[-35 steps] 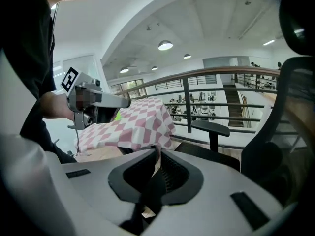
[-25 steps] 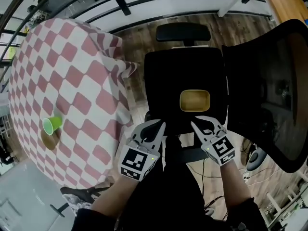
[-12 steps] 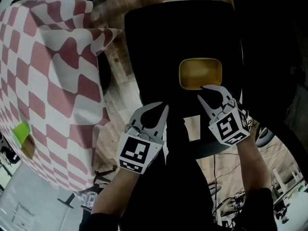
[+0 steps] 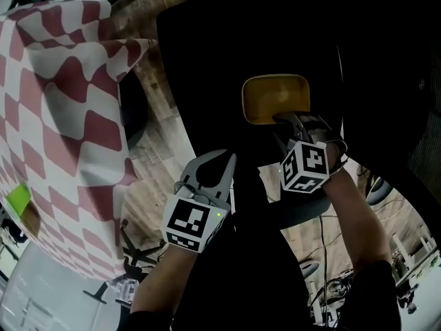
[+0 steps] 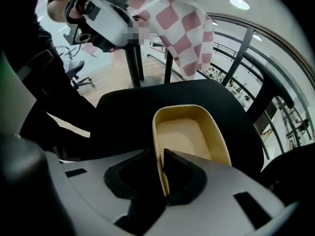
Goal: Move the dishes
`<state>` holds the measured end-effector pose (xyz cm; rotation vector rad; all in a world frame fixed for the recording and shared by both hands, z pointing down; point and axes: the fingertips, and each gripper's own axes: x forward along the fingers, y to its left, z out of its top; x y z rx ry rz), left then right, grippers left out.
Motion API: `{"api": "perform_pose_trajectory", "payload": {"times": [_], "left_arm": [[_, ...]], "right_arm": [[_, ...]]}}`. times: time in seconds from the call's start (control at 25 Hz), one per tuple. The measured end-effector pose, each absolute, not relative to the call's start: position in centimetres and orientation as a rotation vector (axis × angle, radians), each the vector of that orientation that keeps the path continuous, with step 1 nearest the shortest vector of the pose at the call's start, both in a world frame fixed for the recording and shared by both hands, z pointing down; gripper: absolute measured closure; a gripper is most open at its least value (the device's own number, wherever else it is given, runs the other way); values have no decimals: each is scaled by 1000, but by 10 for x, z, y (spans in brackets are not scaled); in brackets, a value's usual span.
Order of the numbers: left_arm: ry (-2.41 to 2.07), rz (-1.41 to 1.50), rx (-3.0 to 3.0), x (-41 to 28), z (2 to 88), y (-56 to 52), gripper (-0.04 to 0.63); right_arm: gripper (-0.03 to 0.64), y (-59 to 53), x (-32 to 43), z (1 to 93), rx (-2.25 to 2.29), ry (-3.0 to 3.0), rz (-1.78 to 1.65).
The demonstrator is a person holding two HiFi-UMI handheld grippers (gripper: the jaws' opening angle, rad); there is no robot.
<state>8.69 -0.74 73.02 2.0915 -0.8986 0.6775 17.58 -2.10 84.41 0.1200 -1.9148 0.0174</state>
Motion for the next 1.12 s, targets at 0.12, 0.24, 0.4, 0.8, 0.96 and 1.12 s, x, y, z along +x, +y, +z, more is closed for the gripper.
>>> {"api": "perform_pose_trajectory", "payload": {"times": [0.12, 0.24, 0.4, 0.8, 0.96, 1.12], "left_arm": [[-906, 662, 2092, 89, 727, -7, 592], [-912, 647, 2112, 88, 719, -9, 592], [-925, 646, 2106, 81, 696, -5, 591], [-945, 555, 2207, 91, 516, 9, 592], [-1102, 475, 2252, 75, 452, 4, 592], [-1206, 429, 2212, 43, 407, 40, 592]], "right_arm": [[529, -24, 178, 853, 144, -1875, 9], [577, -31, 179, 847, 182, -1860, -28], [584, -24, 175, 812, 189, -1867, -56], [584, 24, 171, 609, 159, -1935, -154], [585, 7, 160, 533, 146, -2013, -327], [584, 38, 142, 482, 79, -2034, -416]]}}
